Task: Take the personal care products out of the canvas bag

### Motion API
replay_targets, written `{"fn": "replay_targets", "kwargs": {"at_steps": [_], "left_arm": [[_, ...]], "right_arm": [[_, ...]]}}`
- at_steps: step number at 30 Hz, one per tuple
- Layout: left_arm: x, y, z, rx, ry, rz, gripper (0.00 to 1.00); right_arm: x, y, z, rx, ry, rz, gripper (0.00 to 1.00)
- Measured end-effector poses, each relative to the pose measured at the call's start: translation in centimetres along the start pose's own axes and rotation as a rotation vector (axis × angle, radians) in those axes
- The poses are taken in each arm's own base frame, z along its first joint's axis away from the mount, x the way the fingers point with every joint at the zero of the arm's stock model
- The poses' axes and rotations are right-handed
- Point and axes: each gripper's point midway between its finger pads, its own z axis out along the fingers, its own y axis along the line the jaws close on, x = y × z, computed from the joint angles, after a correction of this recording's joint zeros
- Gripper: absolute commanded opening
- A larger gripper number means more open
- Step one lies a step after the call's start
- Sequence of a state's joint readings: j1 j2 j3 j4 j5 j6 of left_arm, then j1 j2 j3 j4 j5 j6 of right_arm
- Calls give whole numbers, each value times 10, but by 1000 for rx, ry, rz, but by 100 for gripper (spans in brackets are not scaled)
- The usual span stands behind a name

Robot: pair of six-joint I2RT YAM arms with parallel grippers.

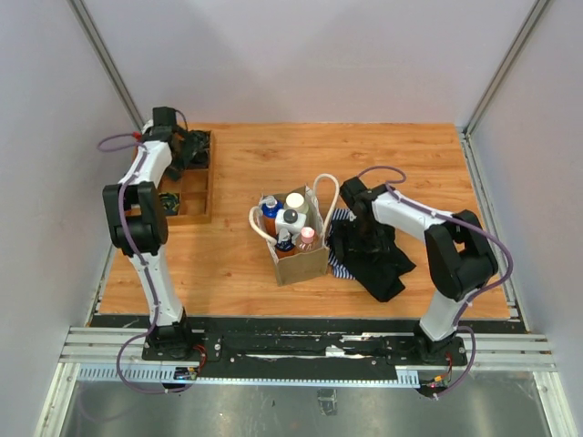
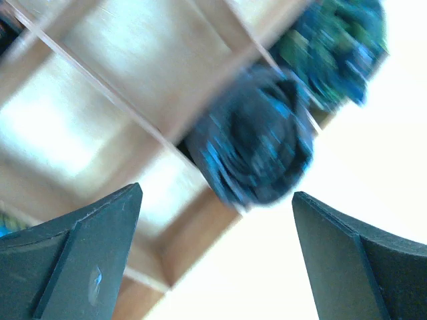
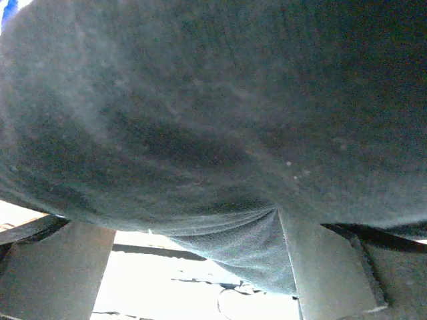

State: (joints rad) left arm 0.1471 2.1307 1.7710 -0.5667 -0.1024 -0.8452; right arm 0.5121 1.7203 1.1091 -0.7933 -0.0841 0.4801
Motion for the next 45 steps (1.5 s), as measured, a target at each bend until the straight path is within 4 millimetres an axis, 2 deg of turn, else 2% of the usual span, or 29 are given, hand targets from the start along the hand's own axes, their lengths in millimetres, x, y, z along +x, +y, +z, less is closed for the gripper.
{"fn": "replay_targets", "kwargs": {"at_steps": [3,6,8,11,14,19,22,26,28,30,32,34,36,38,39,40,42,43,45], "left_arm": [[17,-33,-50,64,-64,115,100],[42,-81,-128,229,-118,207,100],[46,-97,-176,339,-147,218,100],[37,-88,-225,427,-203,195,100],[35,-71,-254,462,-230,181,100],[46,-59,-267,496,-206,209,100],[60,-46,-263,493,-171,244,100],[85,-10,-240,411,-109,297,100],[95,6,-232,372,-81,318,100],[100,15,-229,346,-70,329,100],[99,17,-233,349,-73,334,100],[98,15,-240,368,-87,340,100],[100,13,-248,386,-97,353,100],[104,11,-253,395,-97,373,100],[106,11,-255,393,-93,385,100],[108,11,-255,387,-87,399,100],[111,10,-252,375,-71,419,100],[114,10,-250,367,-62,427,100],[121,12,-247,355,-42,450,100]], "right_arm": [[-17,-1,1,3,1,50,98],[-41,-11,0,-20,-16,149,98],[-62,-25,-2,-34,-34,219,98],[-109,-55,-5,-45,-75,325,98],[-162,-94,-8,-39,-127,408,98],[-238,-167,-12,39,-228,481,98],[-269,-206,-15,114,-304,511,98],[-291,-255,-22,269,-414,531,98],[-296,-270,-31,341,-466,531,98],[-294,-276,-46,402,-517,517,98],[-288,-267,-72,430,-566,483,99],[-286,-238,-119,408,-663,422,98],[-284,-191,-175,318,-785,326,98],[-272,-120,-239,159,-927,183,99],[-262,-88,-264,87,-981,115,99],[-244,-48,-288,4,-1032,30,96],[-208,15,-309,-112,-1066,-114,86],[-185,51,-309,-177,-1052,-200,84],[-154,94,-295,-247,-999,-313,85]]}}
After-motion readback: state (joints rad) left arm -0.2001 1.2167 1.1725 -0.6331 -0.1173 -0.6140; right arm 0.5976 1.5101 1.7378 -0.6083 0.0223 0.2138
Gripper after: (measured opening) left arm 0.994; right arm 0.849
